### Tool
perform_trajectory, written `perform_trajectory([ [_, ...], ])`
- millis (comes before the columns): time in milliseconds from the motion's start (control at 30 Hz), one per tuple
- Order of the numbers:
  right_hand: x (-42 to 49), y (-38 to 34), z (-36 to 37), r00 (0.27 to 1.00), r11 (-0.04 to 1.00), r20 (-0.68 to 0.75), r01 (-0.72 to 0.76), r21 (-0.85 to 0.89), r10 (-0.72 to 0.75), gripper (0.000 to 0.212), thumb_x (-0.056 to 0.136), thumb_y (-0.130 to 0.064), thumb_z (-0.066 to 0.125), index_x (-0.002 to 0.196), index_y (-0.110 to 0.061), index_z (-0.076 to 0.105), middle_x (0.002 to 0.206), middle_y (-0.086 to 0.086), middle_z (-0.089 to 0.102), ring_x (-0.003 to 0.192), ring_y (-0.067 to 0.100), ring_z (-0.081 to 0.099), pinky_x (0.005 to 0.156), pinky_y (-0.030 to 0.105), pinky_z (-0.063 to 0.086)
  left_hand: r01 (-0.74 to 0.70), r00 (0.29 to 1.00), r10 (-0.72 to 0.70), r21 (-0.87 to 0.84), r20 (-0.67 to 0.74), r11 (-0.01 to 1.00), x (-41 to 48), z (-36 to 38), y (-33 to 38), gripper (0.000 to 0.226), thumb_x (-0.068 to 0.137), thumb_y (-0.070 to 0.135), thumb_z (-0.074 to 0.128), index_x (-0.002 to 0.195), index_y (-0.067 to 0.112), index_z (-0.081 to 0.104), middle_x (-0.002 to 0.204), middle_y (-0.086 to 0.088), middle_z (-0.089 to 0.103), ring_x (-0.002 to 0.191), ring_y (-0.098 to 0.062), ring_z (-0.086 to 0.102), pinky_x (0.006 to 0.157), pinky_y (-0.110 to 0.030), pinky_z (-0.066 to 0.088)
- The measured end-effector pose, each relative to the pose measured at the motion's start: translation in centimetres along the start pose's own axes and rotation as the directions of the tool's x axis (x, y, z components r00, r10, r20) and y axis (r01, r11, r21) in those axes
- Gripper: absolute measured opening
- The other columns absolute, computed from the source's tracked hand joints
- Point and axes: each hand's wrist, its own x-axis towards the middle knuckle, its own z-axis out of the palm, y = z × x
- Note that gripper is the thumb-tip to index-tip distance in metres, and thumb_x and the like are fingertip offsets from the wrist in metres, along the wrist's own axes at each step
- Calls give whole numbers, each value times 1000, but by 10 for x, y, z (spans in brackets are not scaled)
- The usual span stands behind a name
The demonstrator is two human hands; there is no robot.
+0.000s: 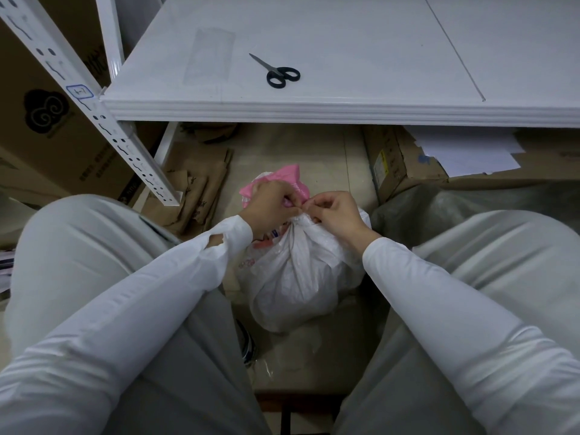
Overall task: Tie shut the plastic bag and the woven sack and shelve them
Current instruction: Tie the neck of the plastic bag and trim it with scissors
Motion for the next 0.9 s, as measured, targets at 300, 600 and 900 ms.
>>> perform_trajectory([
  [300,1,-7,-10,995,981,97,47,-189,-29,10,83,0,71,92,0,75,81,12,72,67,14,65,71,23,57,76,997,-78,67,23,995,-3,6,-1,27,80,14,69,62,32,59,68,21,56,93,-15,57,103,-33,31],
  [600,1,-15,-20,993,907,61,119,-404,-103,24,73,-1,79,73,-24,76,73,-10,71,74,8,69,80,27,59,18,999,-14,83,-53,996,-2,12,2,16,80,9,64,69,18,70,73,10,66,82,-6,54,105,-30,18],
  [900,2,-15,-15,985,840,-83,85,-536,-152,7,82,-6,72,83,-11,77,85,4,74,82,16,68,85,36,57,7,996,5,135,-89,991,0,14,3,18,84,18,60,69,12,70,74,0,70,80,-11,60,99,-27,17],
])
